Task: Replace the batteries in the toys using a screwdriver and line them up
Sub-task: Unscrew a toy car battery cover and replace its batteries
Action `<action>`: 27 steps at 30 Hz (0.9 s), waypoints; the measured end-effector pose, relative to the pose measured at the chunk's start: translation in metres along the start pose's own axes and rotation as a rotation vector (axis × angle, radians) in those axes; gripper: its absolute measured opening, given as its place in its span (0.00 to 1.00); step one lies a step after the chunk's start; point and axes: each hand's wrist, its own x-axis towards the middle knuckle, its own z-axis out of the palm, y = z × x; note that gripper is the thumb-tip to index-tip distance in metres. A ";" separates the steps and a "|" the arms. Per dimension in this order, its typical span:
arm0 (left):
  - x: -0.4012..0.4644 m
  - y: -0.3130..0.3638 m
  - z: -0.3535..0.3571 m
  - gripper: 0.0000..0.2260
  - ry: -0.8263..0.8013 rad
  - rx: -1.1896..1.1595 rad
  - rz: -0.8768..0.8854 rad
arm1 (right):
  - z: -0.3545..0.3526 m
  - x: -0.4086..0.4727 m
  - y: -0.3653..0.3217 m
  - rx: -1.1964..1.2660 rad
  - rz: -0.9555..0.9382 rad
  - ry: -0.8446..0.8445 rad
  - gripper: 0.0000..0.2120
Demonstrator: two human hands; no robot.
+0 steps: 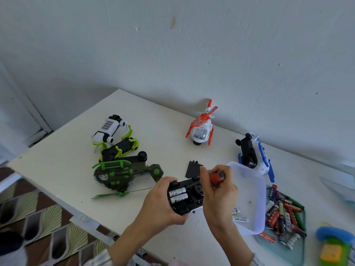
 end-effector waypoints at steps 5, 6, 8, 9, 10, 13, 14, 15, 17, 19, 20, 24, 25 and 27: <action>-0.001 -0.002 0.000 0.34 0.010 -0.030 -0.020 | -0.001 0.009 0.005 0.118 0.392 0.046 0.12; -0.001 -0.002 -0.001 0.34 0.010 -0.038 -0.023 | -0.002 0.013 0.008 0.165 0.492 0.061 0.13; -0.002 -0.002 -0.002 0.33 0.017 -0.039 -0.013 | -0.006 0.020 0.017 0.242 0.648 0.079 0.11; -0.002 -0.002 -0.002 0.33 0.021 -0.035 -0.004 | -0.008 0.023 0.021 0.268 0.705 0.081 0.11; -0.002 -0.002 -0.002 0.33 0.024 -0.032 0.003 | -0.009 0.025 0.025 0.291 0.752 0.080 0.11; -0.003 -0.002 -0.002 0.32 0.030 -0.025 0.010 | -0.013 0.030 0.027 0.390 0.867 0.077 0.13; -0.003 -0.001 -0.002 0.32 0.030 -0.021 0.016 | -0.014 0.032 0.025 0.424 0.893 0.073 0.14; -0.003 -0.001 -0.001 0.33 0.029 -0.015 0.020 | -0.016 0.032 0.022 0.445 0.906 0.065 0.15; -0.003 0.000 -0.001 0.33 0.029 -0.010 0.025 | -0.019 0.032 0.014 0.442 0.880 -0.007 0.15; -0.003 0.000 -0.001 0.33 0.033 -0.014 0.018 | -0.020 0.029 0.006 0.344 0.793 -0.178 0.11; -0.003 0.000 -0.001 0.33 0.036 -0.015 0.013 | -0.019 0.026 0.000 0.232 0.736 -0.289 0.09; -0.003 -0.001 0.000 0.35 0.032 -0.016 -0.009 | -0.008 0.004 -0.008 -0.441 0.422 -0.661 0.08; -0.003 -0.001 0.000 0.35 0.030 -0.017 -0.012 | -0.005 -0.001 -0.010 -0.550 0.356 -0.685 0.06; -0.002 -0.001 0.001 0.36 0.024 -0.017 -0.014 | -0.001 -0.009 -0.014 -0.648 0.302 -0.699 0.08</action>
